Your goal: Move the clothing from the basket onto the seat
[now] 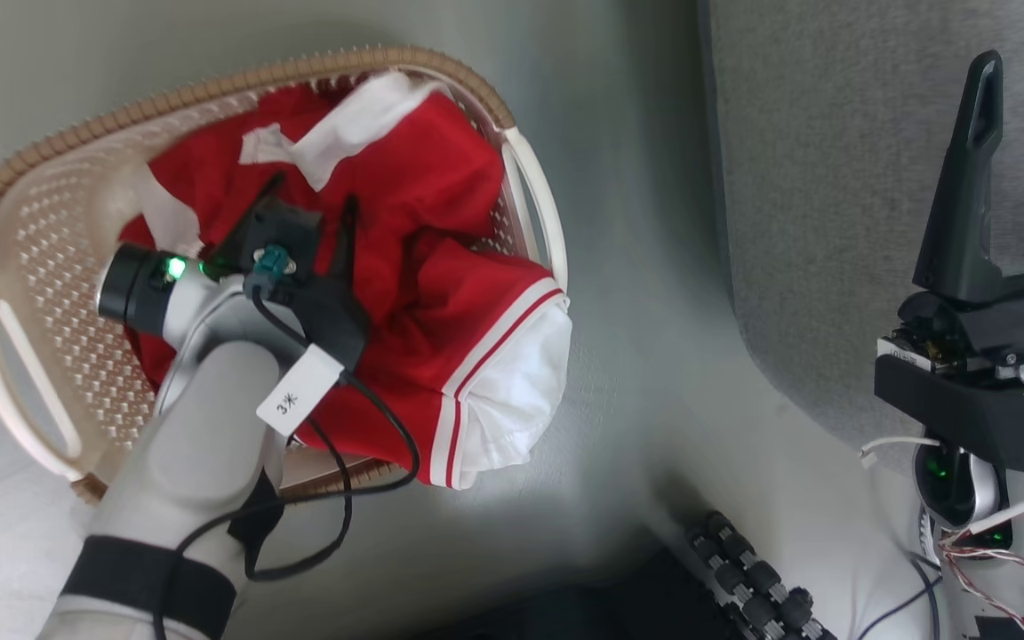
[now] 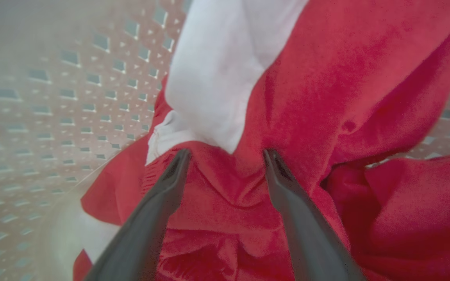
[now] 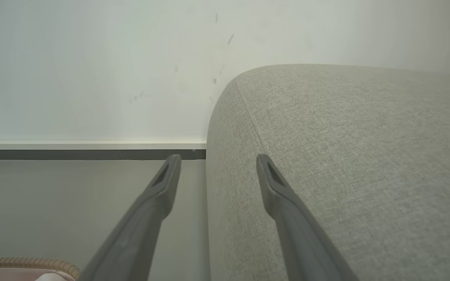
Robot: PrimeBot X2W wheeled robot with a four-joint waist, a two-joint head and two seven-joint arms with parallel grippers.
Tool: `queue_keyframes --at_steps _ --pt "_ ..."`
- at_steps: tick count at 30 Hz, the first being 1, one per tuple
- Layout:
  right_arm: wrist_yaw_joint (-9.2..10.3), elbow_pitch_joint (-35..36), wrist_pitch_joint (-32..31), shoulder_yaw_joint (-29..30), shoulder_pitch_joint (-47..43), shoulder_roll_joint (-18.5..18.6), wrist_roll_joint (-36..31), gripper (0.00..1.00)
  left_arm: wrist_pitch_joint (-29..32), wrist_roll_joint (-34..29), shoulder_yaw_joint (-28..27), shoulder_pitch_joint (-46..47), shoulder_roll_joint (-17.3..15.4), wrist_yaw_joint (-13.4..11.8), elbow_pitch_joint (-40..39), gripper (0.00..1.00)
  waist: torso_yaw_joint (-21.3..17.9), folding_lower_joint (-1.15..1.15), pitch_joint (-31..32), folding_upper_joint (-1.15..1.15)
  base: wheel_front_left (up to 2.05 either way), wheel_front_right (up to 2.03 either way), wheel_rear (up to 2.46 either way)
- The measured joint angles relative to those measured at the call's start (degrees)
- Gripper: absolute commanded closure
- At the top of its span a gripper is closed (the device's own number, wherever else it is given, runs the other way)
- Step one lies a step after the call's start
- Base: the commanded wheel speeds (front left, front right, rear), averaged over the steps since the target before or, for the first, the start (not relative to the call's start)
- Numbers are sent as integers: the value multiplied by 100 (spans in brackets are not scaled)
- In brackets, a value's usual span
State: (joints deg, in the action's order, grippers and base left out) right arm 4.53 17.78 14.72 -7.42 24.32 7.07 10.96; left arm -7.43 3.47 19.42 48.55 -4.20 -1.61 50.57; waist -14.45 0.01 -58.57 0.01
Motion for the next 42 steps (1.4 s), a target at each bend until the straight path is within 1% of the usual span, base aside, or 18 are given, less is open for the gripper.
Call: queue_keyframes --at_steps 1,2,3,10,14,21,26,31,33,35,42 --pt "0 -19 0 7 12 -7 -1 0 -19 1 0 47 2 0 22 48 -10 0 -52 0 0 0 0" --pt "0 -45 0 29 27 -11 -13 0 -59 0 8 98 10 1 38 60 -18 0 -96 0 0 0 0" --pt "0 -88 1 52 52 -13 -31 0 -103 0 19 147 20 2 59 100 -23 0 -134 0 0 0 0" --pt "-14 -341 8 110 185 -31 -93 0 -419 44 101 180 83 21 237 100 38 -1 -100 -1 0 0 0" --pt "-51 -542 10 165 215 -31 -102 0 -537 102 101 164 110 109 290 100 129 -1 27 -1 0 0 0" --pt "-111 -1032 16 221 244 -7 -134 0 -658 260 199 -56 136 277 350 100 324 -2 373 -2 0 0 0" --pt "-205 -1389 15 254 265 45 -134 0 -688 347 266 -244 165 378 330 100 494 -2 712 -2 0 0 0" --pt "-259 -1670 14 307 281 90 -135 0 -688 431 290 -353 175 475 176 100 699 -1 1085 -2 0 0 0" --pt "-263 -1773 14 323 281 119 -143 0 -688 587 358 -420 175 523 -8 100 787 -1 1237 -2 0 0 0" --pt "-307 -1882 14 335 277 140 -158 0 -688 748 463 -498 181 559 -178 100 879 -1 1396 -1 0 0 0" --pt "-355 -2157 14 399 249 197 -223 0 -688 1103 747 -733 191 573 -669 100 1198 -2 1970 -2 0 0 0"
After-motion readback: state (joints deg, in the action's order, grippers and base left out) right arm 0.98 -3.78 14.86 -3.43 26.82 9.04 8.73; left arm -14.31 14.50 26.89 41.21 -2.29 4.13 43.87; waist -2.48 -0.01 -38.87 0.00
